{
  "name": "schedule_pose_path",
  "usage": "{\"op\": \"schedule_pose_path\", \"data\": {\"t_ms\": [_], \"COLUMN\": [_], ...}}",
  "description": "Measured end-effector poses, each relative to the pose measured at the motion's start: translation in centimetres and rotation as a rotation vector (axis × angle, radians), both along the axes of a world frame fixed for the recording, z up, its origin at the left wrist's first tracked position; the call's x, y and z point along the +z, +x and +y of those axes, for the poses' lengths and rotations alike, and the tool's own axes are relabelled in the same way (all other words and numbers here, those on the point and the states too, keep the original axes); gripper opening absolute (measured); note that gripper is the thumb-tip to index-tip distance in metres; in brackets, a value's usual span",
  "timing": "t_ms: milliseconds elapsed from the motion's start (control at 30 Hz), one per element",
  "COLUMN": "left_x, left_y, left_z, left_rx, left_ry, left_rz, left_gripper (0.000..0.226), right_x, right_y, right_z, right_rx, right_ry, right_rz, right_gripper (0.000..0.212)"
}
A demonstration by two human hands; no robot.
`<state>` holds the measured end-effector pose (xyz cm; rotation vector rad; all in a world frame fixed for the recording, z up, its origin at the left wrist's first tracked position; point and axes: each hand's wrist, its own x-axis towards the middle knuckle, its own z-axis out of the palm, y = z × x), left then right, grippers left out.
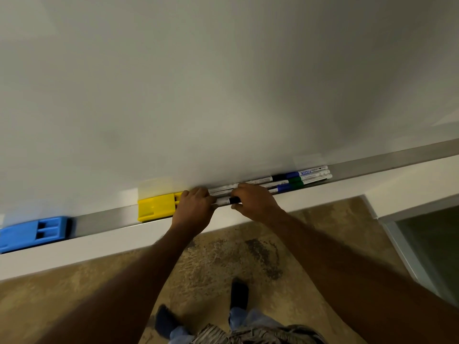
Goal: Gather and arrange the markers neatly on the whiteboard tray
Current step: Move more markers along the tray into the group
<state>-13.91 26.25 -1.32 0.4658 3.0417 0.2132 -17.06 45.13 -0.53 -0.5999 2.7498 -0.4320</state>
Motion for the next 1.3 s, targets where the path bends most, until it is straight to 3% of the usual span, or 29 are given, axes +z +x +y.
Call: {"op": "schedule_pose_path", "data": {"t_ms": [233, 433, 767, 933, 1067, 1300], "left_x": [-0.7, -1.5, -0.9, 0.3, 1.3, 3.3], "left_y": [2.8, 5.1, 4.6, 2.9, 2.1, 3.4], "left_z": [1.2, 1.3, 0.2, 0.3, -0.7, -7.8], "left_rx": [0.102, 0.148, 0.19, 0.092, -0.001, 0.021], "left_ry": [-0.027, 0.066, 0.21, 0.233, 0.209, 0.237], "left_rz": [-0.012, -0.027, 0.061, 0.166, 0.173, 0.13], "left_gripper": [0.027, 0.037, 0.029, 0.033, 0.021, 0.022], "right_x": [-0.2, 0.2, 1.0, 2.3, 2.9, 2.4], "right_y": [0.1, -0.4, -0.6, -0.1, 0.3, 1.0], "right_z": [-1.0, -1.6, -1.7, -1.1, -1.7, -3.3], "right_rx": [0.046, 0.016, 0.06, 0.066, 0.07, 0.023], "right_ry": [0.017, -0.006, 0.011, -0.09, -0.185, -0.305], "right_rz": [0.031, -0.012, 0.089, 0.164, 0.194, 0.117], "right_gripper": [0.031, 0.028, 0.03, 0.03, 0.03, 0.05]}}
